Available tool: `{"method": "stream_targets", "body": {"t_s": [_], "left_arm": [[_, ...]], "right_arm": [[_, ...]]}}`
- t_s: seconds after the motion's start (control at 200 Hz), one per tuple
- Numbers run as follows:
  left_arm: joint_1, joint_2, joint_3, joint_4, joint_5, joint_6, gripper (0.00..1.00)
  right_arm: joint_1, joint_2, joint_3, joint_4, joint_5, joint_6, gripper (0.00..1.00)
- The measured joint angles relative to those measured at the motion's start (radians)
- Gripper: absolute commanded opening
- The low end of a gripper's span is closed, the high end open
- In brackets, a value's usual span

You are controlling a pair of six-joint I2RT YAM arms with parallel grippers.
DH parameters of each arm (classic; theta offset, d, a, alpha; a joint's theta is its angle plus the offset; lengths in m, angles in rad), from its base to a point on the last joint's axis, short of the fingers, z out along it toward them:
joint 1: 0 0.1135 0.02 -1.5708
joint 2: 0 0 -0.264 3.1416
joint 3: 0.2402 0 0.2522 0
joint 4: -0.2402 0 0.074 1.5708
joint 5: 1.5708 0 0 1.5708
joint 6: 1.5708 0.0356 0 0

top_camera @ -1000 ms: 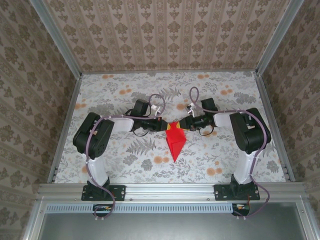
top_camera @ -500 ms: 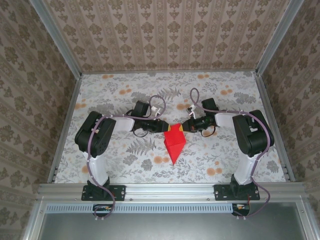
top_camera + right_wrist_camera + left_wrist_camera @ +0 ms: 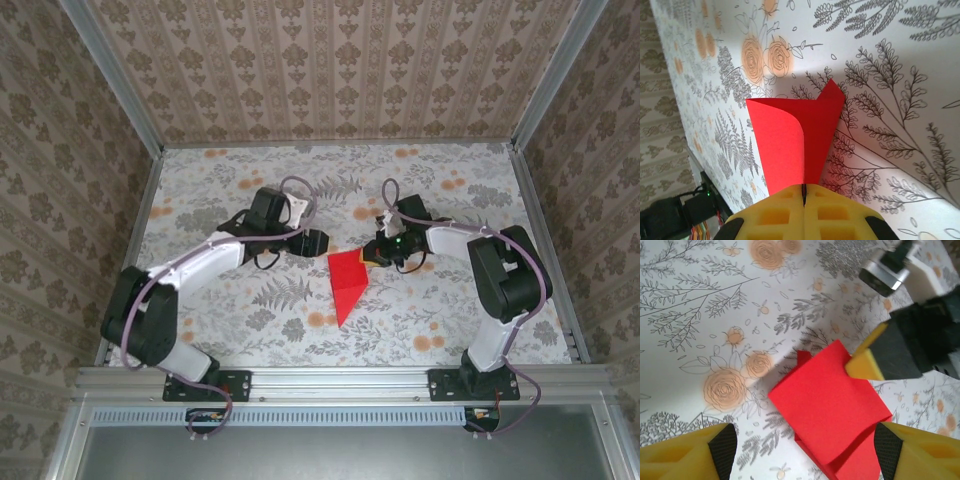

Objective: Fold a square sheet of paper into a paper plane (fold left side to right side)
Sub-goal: Fold the wing for the fifth time at the center of the table.

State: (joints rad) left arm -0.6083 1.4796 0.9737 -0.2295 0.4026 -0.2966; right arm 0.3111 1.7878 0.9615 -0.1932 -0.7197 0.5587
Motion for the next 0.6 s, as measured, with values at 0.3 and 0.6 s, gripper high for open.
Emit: {"method": "stream_targets", "body": {"t_s": [0.3,0.6], "left_arm": [[-0.317,-0.023,0.0,-0.157,-0.208,0.005,0.77],[-0.404,0.132,0.09,-0.251,-0.329,-0.011,0.77]], "right_arm": [[0.049,0.001,0.09,-0.035,0.128,0.159,0.0],[0.05,0.049,0.124,-0.035,0.167,0.243,0.0]]}}
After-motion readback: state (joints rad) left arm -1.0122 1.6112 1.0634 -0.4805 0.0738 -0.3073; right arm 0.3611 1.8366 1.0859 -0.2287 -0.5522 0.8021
